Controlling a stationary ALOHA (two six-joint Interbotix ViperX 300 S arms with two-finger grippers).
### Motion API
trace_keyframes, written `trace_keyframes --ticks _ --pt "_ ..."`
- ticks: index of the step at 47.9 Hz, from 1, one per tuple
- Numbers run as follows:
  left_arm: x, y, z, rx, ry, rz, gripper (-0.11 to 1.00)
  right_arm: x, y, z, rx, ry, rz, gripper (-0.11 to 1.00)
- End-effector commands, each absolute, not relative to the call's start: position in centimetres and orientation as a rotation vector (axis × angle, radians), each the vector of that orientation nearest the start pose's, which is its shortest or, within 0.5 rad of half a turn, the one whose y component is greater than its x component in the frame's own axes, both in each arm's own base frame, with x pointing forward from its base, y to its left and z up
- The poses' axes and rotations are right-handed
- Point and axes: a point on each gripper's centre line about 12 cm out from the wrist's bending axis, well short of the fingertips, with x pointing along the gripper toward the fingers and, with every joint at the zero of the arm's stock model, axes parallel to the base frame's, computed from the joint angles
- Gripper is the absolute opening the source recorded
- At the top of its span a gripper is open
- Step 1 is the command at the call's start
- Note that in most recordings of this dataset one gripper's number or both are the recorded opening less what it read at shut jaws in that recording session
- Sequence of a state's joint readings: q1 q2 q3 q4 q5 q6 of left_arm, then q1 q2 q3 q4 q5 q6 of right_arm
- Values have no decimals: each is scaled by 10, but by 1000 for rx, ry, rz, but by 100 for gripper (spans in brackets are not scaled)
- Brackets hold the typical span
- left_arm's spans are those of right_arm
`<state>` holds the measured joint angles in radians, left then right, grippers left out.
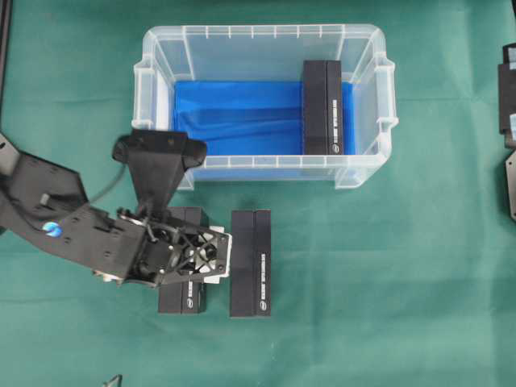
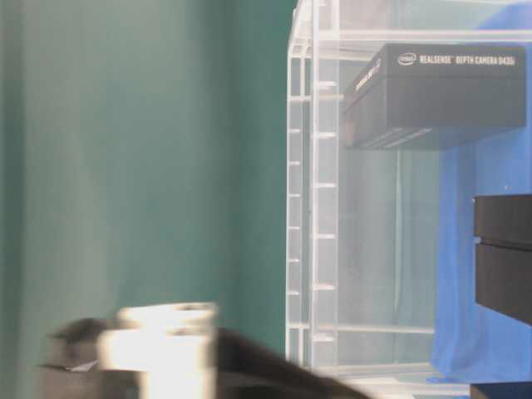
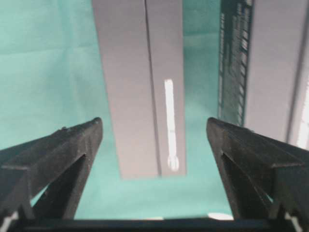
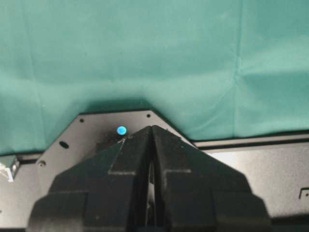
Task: Take the box out of the case with the left arm.
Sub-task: 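Lower the box onto the table left of the middle box, then open the left gripper and withdraw it to the left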
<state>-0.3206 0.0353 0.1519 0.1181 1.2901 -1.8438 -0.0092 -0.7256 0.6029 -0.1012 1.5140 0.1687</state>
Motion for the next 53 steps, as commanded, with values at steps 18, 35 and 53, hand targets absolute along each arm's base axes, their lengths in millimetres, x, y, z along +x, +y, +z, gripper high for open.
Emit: trace_keyframes --ticks 18,35,53 --pt "354 -103 316 -1183 1050 1066 90 165 -14 315 75 1371 -205 2" --pt "333 -114 312 -1145 1082 1053 90 165 -14 315 75 1371 -205 2" --pt "272 -99 301 -1117 1104 1063 90 165 -14 315 75 1371 -205 2"
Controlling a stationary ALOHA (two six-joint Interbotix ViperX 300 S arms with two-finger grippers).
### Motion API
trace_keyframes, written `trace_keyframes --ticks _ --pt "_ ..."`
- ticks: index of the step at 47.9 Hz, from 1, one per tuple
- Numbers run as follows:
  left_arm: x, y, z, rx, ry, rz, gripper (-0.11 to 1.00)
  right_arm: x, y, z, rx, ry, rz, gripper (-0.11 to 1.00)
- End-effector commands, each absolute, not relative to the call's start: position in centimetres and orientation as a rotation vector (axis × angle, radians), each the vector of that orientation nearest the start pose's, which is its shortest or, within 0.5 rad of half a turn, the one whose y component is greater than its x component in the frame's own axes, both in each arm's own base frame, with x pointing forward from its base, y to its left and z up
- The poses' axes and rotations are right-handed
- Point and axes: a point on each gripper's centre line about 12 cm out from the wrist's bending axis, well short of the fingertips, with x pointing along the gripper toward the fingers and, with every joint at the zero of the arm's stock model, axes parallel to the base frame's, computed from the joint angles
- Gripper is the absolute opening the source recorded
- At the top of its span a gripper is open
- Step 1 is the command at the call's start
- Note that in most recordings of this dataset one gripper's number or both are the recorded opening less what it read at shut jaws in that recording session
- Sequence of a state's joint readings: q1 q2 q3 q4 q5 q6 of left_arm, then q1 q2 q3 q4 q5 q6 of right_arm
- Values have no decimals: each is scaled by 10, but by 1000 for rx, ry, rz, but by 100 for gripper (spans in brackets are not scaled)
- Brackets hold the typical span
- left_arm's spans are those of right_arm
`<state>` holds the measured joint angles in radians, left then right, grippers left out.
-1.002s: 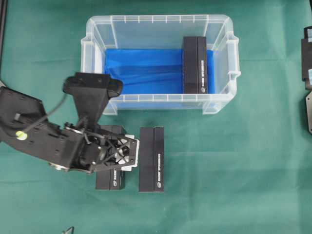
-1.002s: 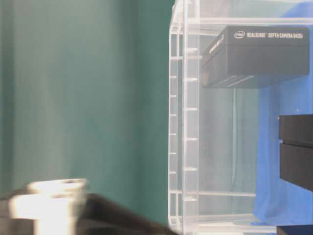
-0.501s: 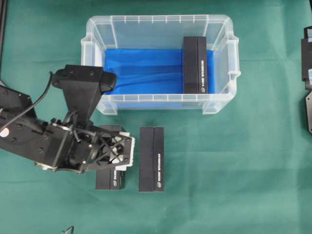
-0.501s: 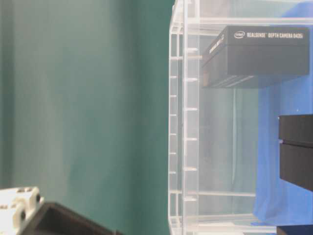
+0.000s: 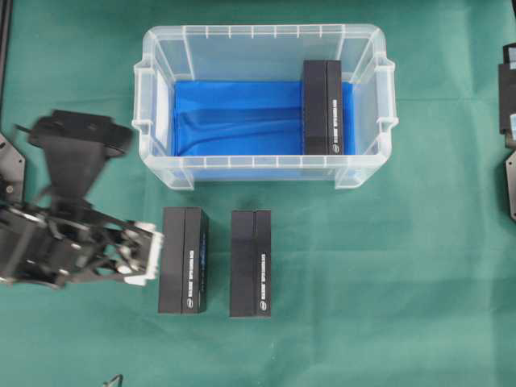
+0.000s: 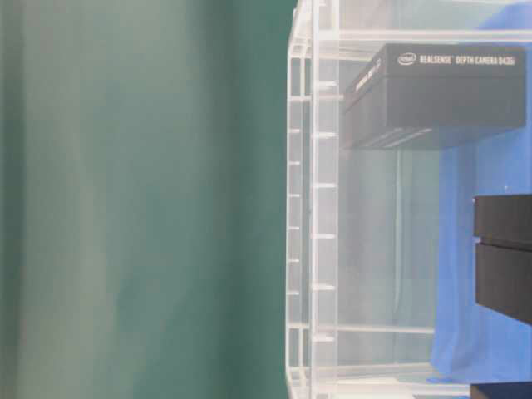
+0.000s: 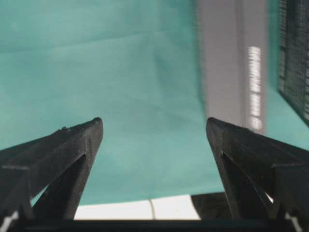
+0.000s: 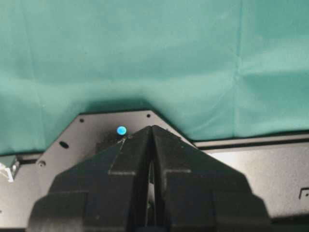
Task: Take the box out of the case with the left arm.
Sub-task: 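Open the left gripper and withdraw it to the left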
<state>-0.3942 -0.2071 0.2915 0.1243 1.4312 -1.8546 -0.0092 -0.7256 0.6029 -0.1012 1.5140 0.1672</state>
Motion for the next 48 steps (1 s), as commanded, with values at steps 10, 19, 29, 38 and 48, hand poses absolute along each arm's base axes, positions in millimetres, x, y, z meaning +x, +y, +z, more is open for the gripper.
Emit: trace_keyframes --ticks 10,19,29,38,48 --pt "243 -86 302 -1140 1093 1042 90 165 -14 315 74 1371 -203 2" --pt "229 -80 306 -1150 1084 1026 90 165 -14 314 73 1372 -204 2" --pt "226 -78 305 -1146 1078 1030 90 165 -14 314 73 1369 -203 2" --pt "228 -70 306 -1154 1071 1044 90 166 -14 313 73 1372 -203 2" --pt "228 -40 307 -1137 1057 1050 90 166 -14 314 73 1369 -203 2"
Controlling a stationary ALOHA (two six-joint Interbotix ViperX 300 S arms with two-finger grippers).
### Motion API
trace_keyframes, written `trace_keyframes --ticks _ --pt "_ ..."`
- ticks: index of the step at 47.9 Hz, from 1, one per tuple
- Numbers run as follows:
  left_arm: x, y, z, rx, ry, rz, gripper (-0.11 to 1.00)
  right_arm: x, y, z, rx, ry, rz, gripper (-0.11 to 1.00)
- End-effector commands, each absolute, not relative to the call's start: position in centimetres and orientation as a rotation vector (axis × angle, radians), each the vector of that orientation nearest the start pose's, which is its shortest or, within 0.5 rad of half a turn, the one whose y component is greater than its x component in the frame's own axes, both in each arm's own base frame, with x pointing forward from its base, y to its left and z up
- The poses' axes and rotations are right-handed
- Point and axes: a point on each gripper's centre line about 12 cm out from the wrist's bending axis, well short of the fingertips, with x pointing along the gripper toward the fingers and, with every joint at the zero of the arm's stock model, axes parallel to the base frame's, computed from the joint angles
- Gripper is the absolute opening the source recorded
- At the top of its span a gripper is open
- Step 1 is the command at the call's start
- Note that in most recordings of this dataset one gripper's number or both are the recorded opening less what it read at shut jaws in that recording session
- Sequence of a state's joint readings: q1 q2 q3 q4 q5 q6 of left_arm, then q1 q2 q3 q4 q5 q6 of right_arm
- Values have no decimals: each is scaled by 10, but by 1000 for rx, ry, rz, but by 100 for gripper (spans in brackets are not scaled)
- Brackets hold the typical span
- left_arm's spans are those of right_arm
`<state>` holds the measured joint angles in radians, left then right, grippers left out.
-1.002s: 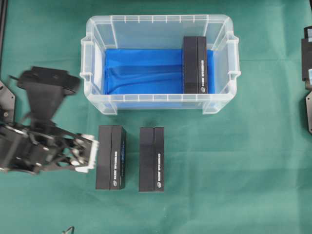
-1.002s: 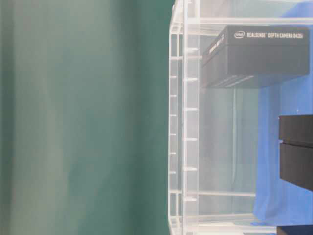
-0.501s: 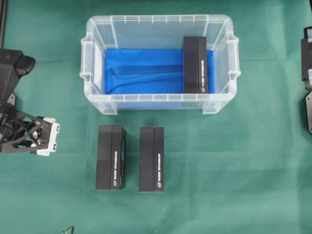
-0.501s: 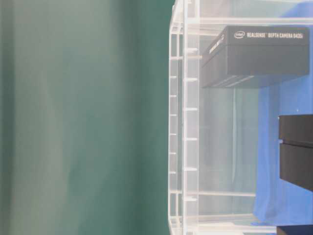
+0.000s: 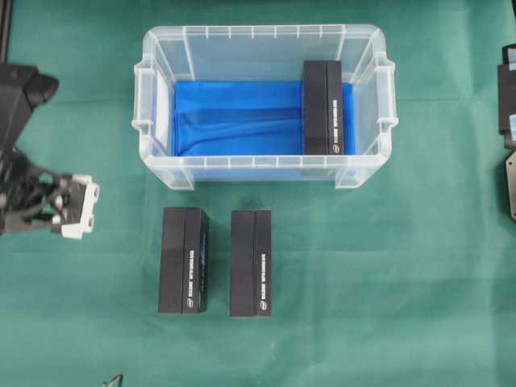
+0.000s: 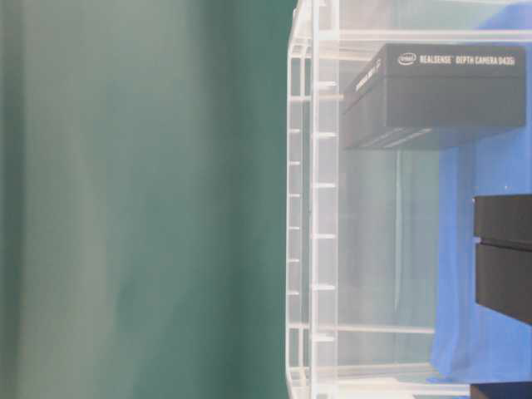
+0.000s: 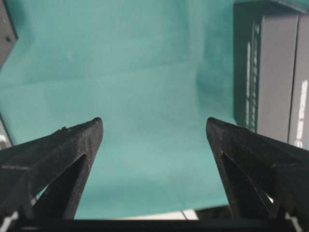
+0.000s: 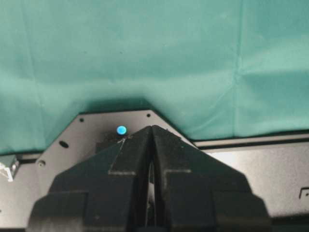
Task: Take the box out of the case with the left arm.
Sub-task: 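Open the left gripper and withdraw it to the left, then move the open left gripper over the right black box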
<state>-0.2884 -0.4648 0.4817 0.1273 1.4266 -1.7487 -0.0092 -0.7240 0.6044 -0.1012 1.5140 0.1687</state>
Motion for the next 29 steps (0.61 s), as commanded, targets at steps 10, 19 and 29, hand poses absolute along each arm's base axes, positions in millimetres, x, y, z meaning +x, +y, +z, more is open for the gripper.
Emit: trace_keyframes --ticks 10,19,29 --pt "224 -2 310 -1125 1037 1068 90 166 -14 314 73 1371 -203 2" --pt "220 32 312 -1123 1011 1103 90 166 -14 313 74 1372 -204 2" --pt "215 55 314 -1111 1008 1118 90 166 -14 314 74 1371 -204 2"
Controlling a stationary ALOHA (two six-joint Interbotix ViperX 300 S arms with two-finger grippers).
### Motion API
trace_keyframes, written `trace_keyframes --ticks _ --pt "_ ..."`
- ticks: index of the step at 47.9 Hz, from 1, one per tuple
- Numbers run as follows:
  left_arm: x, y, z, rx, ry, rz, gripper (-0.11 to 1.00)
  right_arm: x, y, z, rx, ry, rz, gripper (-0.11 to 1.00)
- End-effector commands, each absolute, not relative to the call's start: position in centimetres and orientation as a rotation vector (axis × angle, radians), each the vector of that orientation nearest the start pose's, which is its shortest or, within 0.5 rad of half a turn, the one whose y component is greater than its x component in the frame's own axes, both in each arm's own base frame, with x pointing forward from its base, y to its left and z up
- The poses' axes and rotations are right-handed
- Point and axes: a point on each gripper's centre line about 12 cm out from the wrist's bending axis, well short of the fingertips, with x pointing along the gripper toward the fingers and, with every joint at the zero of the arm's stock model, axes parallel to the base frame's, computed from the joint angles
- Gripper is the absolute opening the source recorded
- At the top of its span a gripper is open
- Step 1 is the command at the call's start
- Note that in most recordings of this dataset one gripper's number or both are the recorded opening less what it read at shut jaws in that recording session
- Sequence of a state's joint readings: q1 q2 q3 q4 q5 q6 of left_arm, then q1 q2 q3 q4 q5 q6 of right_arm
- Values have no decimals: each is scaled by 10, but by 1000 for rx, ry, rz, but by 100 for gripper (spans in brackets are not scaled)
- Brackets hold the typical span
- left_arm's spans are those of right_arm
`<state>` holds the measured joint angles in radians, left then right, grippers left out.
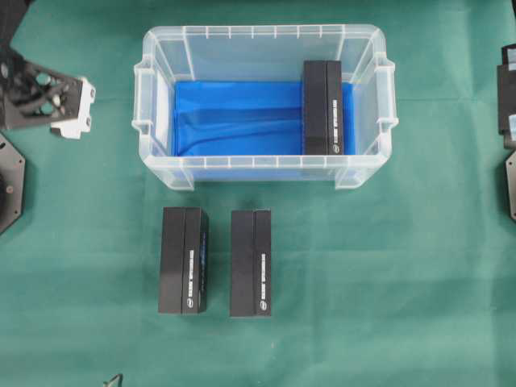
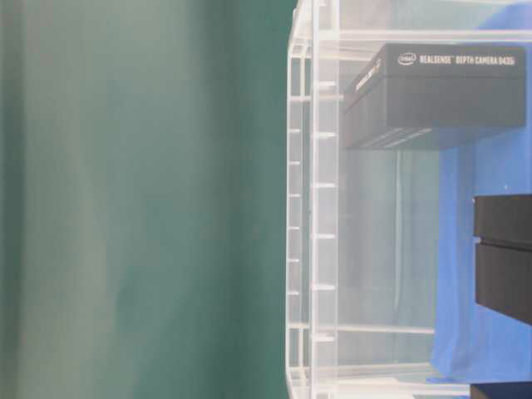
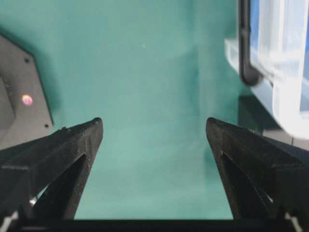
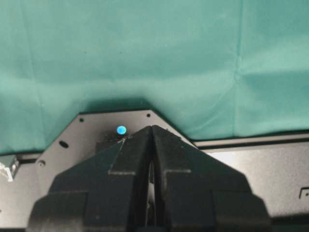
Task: Take the box out of the case with the left arm.
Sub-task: 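Move the open left gripper over the right black box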
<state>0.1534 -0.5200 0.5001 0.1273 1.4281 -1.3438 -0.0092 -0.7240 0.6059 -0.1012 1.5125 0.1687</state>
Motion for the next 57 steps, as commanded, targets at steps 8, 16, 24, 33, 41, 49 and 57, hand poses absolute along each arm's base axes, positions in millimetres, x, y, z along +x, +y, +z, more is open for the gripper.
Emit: trace_keyframes --ticks 8,16,24,33,41,49,57 --pt "214 61 315 -1109 1004 1123 90 166 -14 313 74 1372 -204 2" --pt "214 61 315 -1112 1006 1124 90 166 -14 313 73 1372 -203 2" --pt "214 61 316 -1114 1004 1121 90 166 -14 313 73 1372 -203 2" --pt "215 61 316 -1114 1003 1120 90 166 -14 313 74 1372 -204 2" --pt "218 62 319 -1119 998 1114 90 166 -14 313 74 1372 -204 2" --pt "228 64 320 -1117 999 1113 90 166 -14 313 73 1372 -203 2" --pt "248 65 324 -1113 1000 1103 90 166 -14 313 73 1372 -203 2"
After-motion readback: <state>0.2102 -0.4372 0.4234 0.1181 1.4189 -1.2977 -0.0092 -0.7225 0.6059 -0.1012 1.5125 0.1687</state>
